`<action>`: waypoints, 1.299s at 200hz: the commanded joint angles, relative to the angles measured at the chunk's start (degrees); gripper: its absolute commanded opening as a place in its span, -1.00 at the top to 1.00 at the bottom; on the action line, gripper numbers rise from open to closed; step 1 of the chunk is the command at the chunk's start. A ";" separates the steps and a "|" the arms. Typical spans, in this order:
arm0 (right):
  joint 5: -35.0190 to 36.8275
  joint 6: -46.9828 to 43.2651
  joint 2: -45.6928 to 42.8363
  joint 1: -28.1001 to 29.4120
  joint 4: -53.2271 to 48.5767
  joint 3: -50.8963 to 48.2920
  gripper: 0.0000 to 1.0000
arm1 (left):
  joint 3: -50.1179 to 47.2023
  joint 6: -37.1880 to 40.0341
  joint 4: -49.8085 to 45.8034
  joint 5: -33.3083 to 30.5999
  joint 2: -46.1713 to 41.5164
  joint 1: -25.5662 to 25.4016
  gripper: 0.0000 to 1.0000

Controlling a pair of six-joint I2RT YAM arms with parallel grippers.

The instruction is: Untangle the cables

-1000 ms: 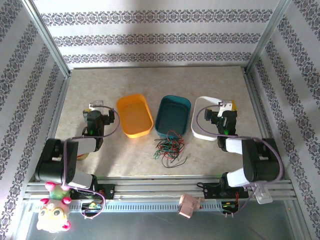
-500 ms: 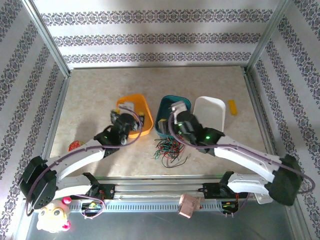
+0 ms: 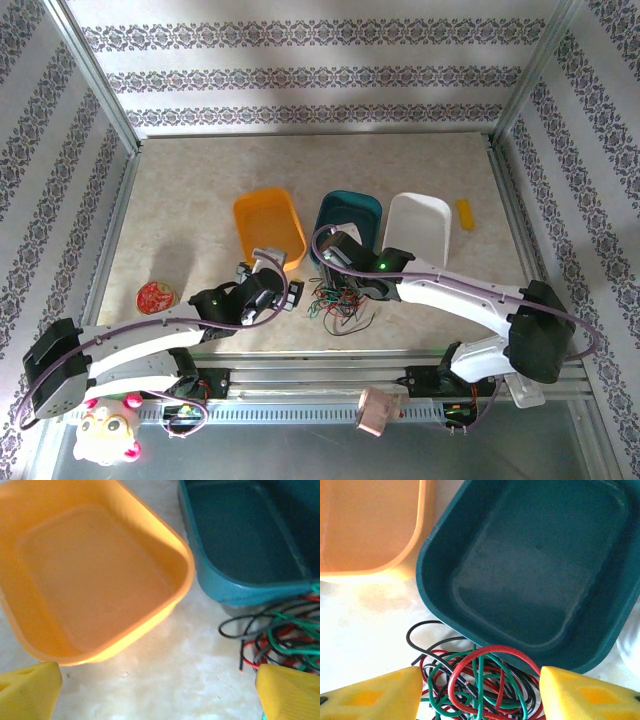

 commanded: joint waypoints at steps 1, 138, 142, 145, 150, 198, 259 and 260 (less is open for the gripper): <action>-2.02 2.61 1.47 -1.07 0.07 1.11 -0.20 | -0.14 0.19 -2.72 2.33 1.22 -2.80 -0.98; -6.35 2.64 -1.93 -2.19 7.79 -2.53 1.00 | 5.57 14.56 16.29 6.11 18.84 -9.15 -0.98; -6.55 2.64 -2.71 -2.25 8.11 -2.74 1.00 | 5.78 14.61 16.79 5.92 19.62 -9.10 -0.98; -6.71 2.57 -3.30 -2.19 8.37 -2.91 1.00 | 5.89 14.64 17.05 5.90 20.22 -9.06 -0.98; -7.06 2.42 -4.25 -2.19 8.81 -3.10 1.00 | 6.09 14.70 17.62 5.79 21.32 -8.98 -0.98; -9.00 7.31 -13.81 -3.48 14.29 -5.94 1.00 | 6.54 13.57 22.84 4.04 30.35 -8.38 -1.00; -1.25 13.24 -27.29 -4.72 15.80 -8.35 1.00 | 5.93 12.31 24.26 4.02 36.02 -6.77 -0.40; -1.08 13.30 -27.51 -4.73 15.78 -8.37 1.00 | 5.89 12.28 24.26 4.02 36.09 -6.77 -0.39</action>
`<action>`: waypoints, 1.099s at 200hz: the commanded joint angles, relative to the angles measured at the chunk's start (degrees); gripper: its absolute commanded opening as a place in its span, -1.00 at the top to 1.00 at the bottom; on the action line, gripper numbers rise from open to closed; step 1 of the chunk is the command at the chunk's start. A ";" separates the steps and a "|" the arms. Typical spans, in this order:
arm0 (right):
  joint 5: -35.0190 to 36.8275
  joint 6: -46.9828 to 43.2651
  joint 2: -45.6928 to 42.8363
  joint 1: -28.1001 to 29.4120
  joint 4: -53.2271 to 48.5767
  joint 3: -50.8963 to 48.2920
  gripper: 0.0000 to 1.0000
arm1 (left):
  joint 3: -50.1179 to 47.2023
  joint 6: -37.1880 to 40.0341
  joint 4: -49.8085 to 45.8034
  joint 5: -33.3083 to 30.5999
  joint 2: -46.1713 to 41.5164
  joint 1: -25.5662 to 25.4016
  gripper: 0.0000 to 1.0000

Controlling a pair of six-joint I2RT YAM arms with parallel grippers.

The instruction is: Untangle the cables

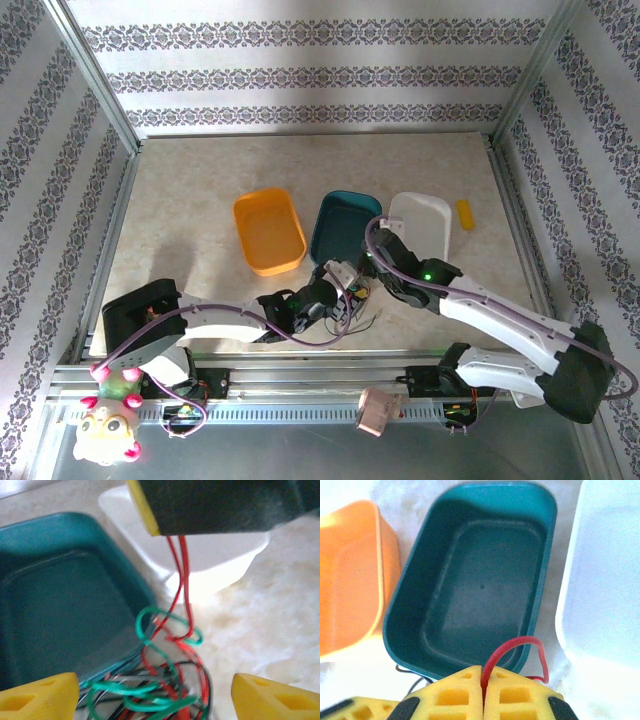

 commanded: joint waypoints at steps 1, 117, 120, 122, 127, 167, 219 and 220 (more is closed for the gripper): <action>-4.44 4.48 -8.90 1.98 9.72 2.26 1.00 | -2.76 -1.68 -12.35 -2.26 6.42 2.78 -0.39; 11.44 -2.27 -19.56 -0.69 5.06 4.53 1.00 | -5.22 -5.74 -14.11 -4.28 8.45 3.18 -0.16; 11.97 -2.51 -19.86 -1.12 4.93 4.53 1.00 | -5.31 -5.78 -14.11 -4.36 8.35 3.18 -0.18; 12.16 -2.76 -20.00 -1.39 4.96 4.53 1.00 | -5.37 -5.79 -14.11 -4.37 8.24 3.18 -0.18; 12.79 -3.33 -20.51 -2.20 5.00 4.53 1.00 | -5.63 -5.74 -13.96 -4.36 8.02 3.18 -0.21; 4.10 -6.26 -23.42 -17.16 3.32 7.31 1.00 | -7.29 -6.58 -14.03 -3.61 5.74 3.53 -0.53; -26.51 -7.48 -17.71 -39.82 -0.46 15.78 1.00 | -9.20 -5.88 -13.47 -1.04 1.60 4.05 -0.65; -27.03 -7.55 -17.53 -40.06 -0.41 15.91 1.00 | -9.20 -5.88 -13.48 -0.99 1.56 4.06 -0.65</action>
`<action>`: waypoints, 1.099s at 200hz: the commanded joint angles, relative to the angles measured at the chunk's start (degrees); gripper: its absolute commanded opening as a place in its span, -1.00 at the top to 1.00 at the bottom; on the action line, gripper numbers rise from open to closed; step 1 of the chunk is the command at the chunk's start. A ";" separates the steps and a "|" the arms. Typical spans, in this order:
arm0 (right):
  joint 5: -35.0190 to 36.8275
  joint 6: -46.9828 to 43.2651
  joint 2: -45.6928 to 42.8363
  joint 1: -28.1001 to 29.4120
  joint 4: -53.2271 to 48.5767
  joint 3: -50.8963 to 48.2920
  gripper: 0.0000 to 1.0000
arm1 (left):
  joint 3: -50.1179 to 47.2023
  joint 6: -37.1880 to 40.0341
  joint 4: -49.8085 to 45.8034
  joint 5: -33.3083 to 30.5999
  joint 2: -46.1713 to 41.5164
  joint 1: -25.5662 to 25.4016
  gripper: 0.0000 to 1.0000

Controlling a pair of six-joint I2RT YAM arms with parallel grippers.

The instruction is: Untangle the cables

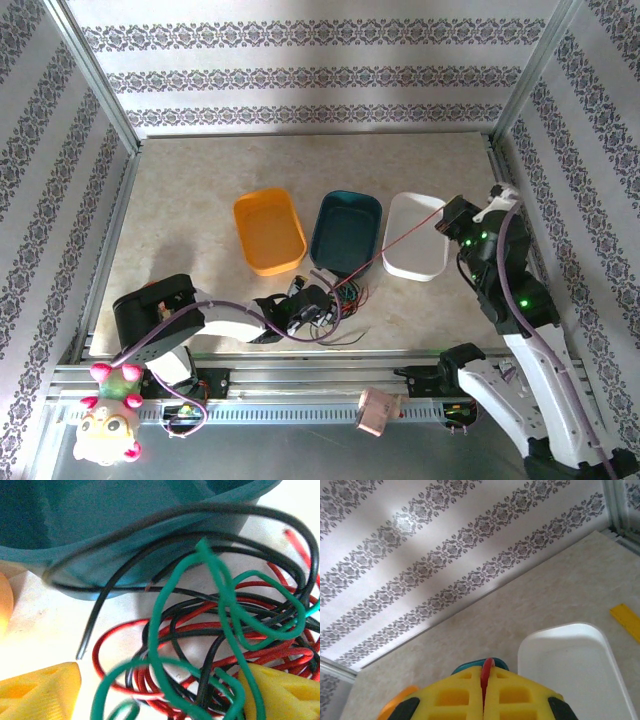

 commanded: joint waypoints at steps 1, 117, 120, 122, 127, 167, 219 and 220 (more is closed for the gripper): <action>-16.15 -2.10 2.53 -6.41 0.97 4.83 1.00 | -2.34 0.57 -7.44 1.04 -1.01 0.89 -0.65; -35.48 0.00 16.32 -18.40 10.66 26.12 1.00 | -4.32 -0.26 -6.15 0.23 -2.85 1.23 -0.98; -35.97 0.13 16.70 -18.40 10.82 26.43 1.00 | -4.41 -0.21 -6.08 0.19 -2.96 1.23 -0.98; -36.33 0.21 16.94 -18.40 10.87 26.61 1.00 | -4.48 -0.24 -6.11 0.16 -3.04 1.24 -0.98; -37.18 0.47 17.47 -18.40 11.07 27.14 1.00 | -4.47 -0.22 -6.05 0.08 -3.12 1.24 -0.98; -41.03 0.68 20.37 -18.40 12.09 28.97 1.00 | -4.56 -0.13 -6.30 -0.16 -4.47 1.24 -0.98; -41.99 0.24 23.55 -18.40 12.24 35.51 1.00 | -3.84 0.05 -6.31 -0.36 -4.28 1.42 -0.98; -41.99 0.24 23.61 -18.40 12.22 35.68 1.00 | -3.79 0.05 -6.30 -0.33 -4.26 1.42 -0.98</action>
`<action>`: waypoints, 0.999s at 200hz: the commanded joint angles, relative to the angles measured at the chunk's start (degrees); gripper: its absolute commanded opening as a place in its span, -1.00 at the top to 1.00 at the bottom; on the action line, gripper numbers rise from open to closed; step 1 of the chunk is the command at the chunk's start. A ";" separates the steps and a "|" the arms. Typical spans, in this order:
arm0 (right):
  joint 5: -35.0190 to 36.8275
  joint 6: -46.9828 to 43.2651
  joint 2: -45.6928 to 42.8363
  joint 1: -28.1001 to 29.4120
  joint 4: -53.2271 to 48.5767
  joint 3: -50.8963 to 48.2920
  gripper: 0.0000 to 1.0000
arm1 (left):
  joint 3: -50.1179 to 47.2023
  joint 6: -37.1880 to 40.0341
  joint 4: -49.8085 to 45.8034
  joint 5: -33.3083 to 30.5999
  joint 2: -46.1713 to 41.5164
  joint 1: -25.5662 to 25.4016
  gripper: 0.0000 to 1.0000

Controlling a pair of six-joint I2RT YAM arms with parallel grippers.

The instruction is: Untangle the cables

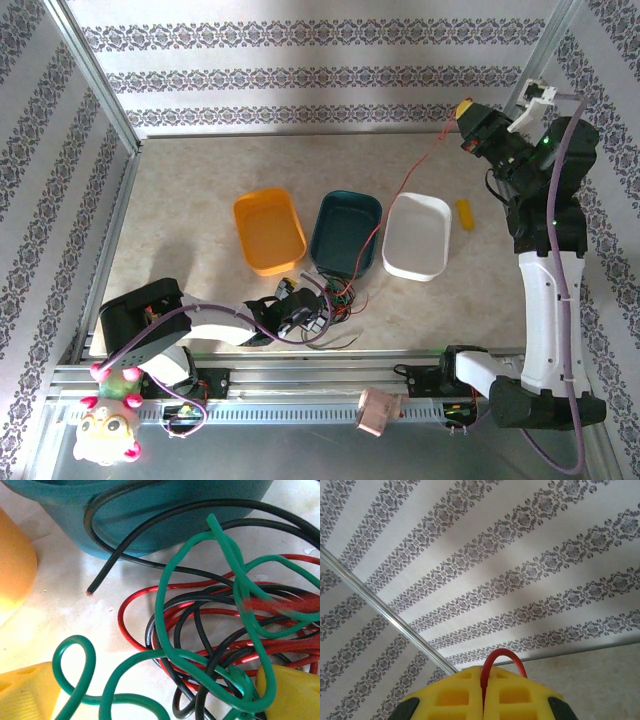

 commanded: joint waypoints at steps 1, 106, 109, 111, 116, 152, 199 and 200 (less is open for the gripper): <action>-1.93 0.00 0.17 -0.26 2.70 4.65 1.00 | -0.29 1.05 -3.24 -0.53 -0.36 0.98 -0.98; -2.13 -0.18 3.84 -0.43 2.97 11.63 1.00 | 0.30 0.60 -3.15 -1.20 1.62 1.59 -0.98; -1.96 -0.49 3.84 -0.43 2.76 11.37 1.00 | 0.34 0.65 -3.23 -1.14 1.63 1.62 -0.98; -1.79 -0.65 3.78 -0.48 2.57 11.20 1.00 | 0.30 0.69 -3.24 -1.16 1.63 1.60 -0.98; -1.20 -1.18 3.69 -0.56 2.02 10.55 1.00 | 0.41 0.79 -3.23 -1.14 1.63 1.59 -0.98; 4.88 -5.56 0.52 -1.05 -1.88 -0.17 1.00 | 0.82 1.35 -3.24 -0.74 1.63 1.65 -0.98; 17.35 -7.34 -6.30 -1.07 -4.99 -21.49 1.00 | 2.87 3.21 -4.02 -0.11 0.65 1.68 -0.98; 17.44 -7.27 -6.42 -1.06 -4.95 -21.84 1.00 | 2.88 3.23 -4.07 -0.07 0.61 1.73 -0.98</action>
